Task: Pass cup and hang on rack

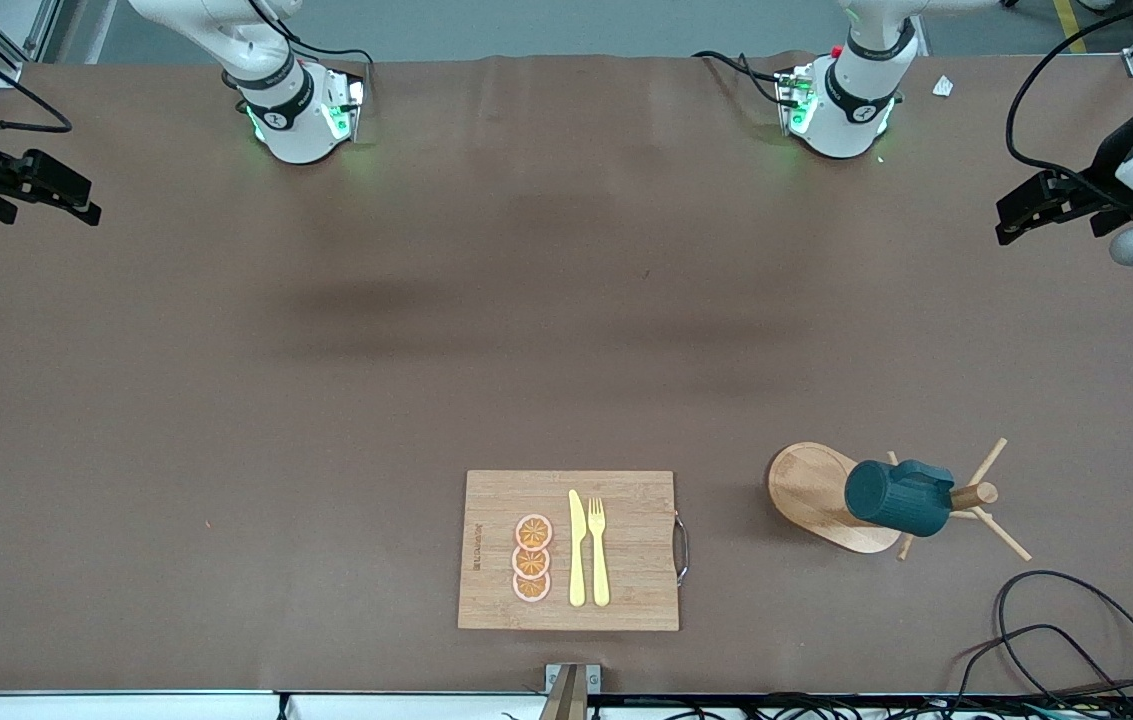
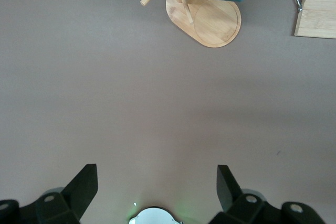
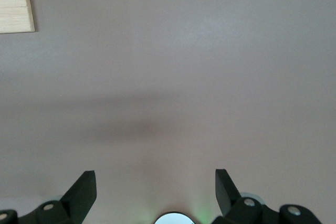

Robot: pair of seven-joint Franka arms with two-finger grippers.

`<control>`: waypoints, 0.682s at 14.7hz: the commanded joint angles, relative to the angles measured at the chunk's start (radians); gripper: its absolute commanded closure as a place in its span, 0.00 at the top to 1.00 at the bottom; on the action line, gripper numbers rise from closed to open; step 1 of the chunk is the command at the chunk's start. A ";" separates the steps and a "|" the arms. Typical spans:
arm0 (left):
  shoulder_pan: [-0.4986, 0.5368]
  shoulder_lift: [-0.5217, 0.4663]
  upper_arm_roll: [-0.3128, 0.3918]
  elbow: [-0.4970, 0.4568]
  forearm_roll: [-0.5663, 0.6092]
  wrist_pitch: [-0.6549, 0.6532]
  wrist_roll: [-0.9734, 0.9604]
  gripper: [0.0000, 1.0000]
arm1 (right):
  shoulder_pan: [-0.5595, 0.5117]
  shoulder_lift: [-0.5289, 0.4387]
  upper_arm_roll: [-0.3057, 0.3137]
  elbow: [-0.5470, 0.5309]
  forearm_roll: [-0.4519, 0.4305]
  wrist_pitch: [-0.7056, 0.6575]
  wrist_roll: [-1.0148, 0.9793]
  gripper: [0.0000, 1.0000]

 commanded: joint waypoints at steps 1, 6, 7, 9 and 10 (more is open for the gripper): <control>0.005 -0.027 0.004 -0.024 -0.013 0.013 0.022 1.00 | -0.014 -0.012 0.011 -0.001 -0.004 -0.005 -0.010 1.00; 0.006 -0.027 0.004 -0.030 -0.021 0.015 0.031 1.00 | -0.014 -0.012 0.011 -0.001 -0.002 -0.007 -0.009 1.00; 0.008 -0.027 0.004 -0.037 -0.022 0.018 0.037 1.00 | -0.014 -0.012 0.011 0.000 -0.002 -0.007 -0.010 1.00; 0.020 -0.027 0.001 -0.037 -0.040 0.025 0.050 1.00 | -0.014 -0.012 0.011 0.000 -0.002 -0.005 -0.010 1.00; 0.020 -0.029 -0.003 -0.039 -0.040 0.025 0.051 1.00 | -0.015 -0.012 0.011 -0.001 -0.002 -0.005 -0.010 1.00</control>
